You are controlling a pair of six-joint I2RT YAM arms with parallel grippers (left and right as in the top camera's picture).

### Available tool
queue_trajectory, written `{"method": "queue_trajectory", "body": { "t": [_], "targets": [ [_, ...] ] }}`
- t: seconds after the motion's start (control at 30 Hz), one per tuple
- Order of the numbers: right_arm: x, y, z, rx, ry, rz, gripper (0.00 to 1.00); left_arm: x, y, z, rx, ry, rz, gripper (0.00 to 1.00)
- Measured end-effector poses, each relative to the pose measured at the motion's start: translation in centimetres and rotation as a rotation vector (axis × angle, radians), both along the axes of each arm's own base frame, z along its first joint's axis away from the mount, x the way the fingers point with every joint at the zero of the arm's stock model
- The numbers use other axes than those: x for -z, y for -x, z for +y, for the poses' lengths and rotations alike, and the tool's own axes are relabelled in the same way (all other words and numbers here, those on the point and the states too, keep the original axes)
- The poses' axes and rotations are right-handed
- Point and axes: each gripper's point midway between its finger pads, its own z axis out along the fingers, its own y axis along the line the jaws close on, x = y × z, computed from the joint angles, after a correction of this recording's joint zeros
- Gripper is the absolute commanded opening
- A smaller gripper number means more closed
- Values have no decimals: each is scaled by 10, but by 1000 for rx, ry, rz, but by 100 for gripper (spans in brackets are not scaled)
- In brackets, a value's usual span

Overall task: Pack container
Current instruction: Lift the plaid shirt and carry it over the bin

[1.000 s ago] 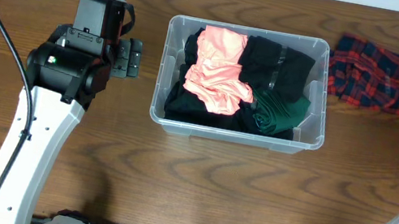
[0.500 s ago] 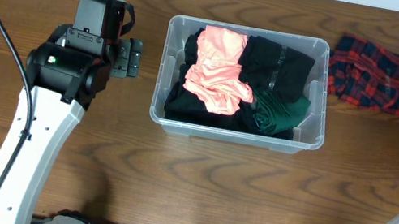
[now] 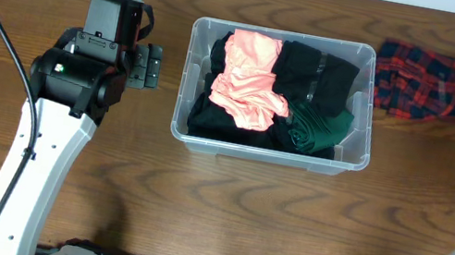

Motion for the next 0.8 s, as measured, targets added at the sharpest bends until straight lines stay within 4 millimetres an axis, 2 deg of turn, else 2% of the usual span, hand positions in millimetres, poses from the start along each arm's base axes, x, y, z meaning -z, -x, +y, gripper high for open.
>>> {"method": "queue_trajectory", "body": {
  "t": [0.13, 0.3, 0.53, 0.67, 0.8],
  "targets": [
    [-65, 4, 6, -13, 55, -93, 1, 0, 0, 0, 0, 0, 0, 98],
    [-140, 21, 19, -5, 91, -183, 1, 0, 0, 0, 0, 0, 0, 98],
    [-203, 52, 47, 38, 20, -228, 1, 0, 0, 0, 0, 0, 0, 98],
    [-238, 64, 89, -6, 1, -266, 1, 0, 0, 0, -1, 0, 0, 98],
    [-283, 78, 155, -119, 8, -346, 1, 0, 0, 0, 0, 0, 0, 98]
  ]
}}
